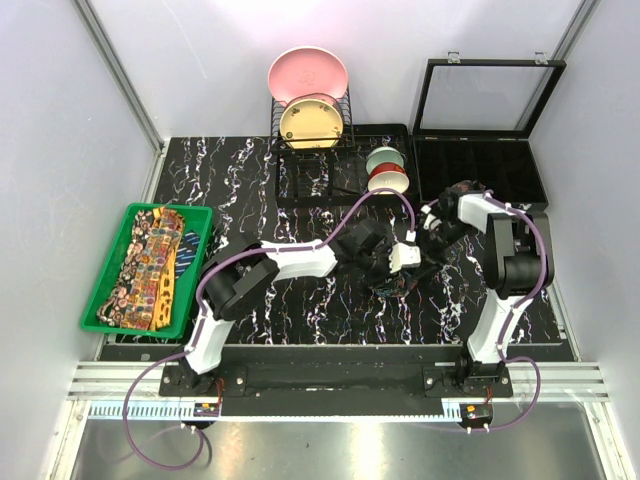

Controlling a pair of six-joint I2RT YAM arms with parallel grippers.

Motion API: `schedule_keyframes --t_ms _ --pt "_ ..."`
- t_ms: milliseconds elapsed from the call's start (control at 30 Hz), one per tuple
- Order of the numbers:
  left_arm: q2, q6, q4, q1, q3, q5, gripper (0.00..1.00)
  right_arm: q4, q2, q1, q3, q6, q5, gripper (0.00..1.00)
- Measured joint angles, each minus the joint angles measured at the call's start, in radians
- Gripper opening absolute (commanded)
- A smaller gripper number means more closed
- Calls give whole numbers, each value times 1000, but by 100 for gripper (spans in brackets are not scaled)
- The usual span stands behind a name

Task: Roll the ties
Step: Roll the tie at the center of the board.

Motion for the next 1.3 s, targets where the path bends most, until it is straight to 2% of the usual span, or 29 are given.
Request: schedule_keyframes --t_ms 33,100,533,700,833,967,1133,1300 --pt "0 4 0 0 0 -3 17 -6 -1 -13 6 -2 -10 75" --pt "0 8 0 -1 0 -9 16 -13 -7 -34 6 -5 -27 81" --pt "0 16 -21 -2 0 -16 15 84 -5 -60 -81 10 -138 86" --pt "0 20 -17 3 0 -11 13 83 -9 -139 -100 6 -145 90" --pt "0 21 -14 4 -2 -6 11 119 -35 -187 -126 23 -145 89" --pt "0 24 -10 16 -5 11 11 192 -45 -186 -187 72 -221 87" --pt "0 35 -12 38 -6 24 11 283 -56 -185 -269 122 -312 80" --pt "0 38 -9 49 -10 34 10 359 -75 -181 -314 160 -332 75"
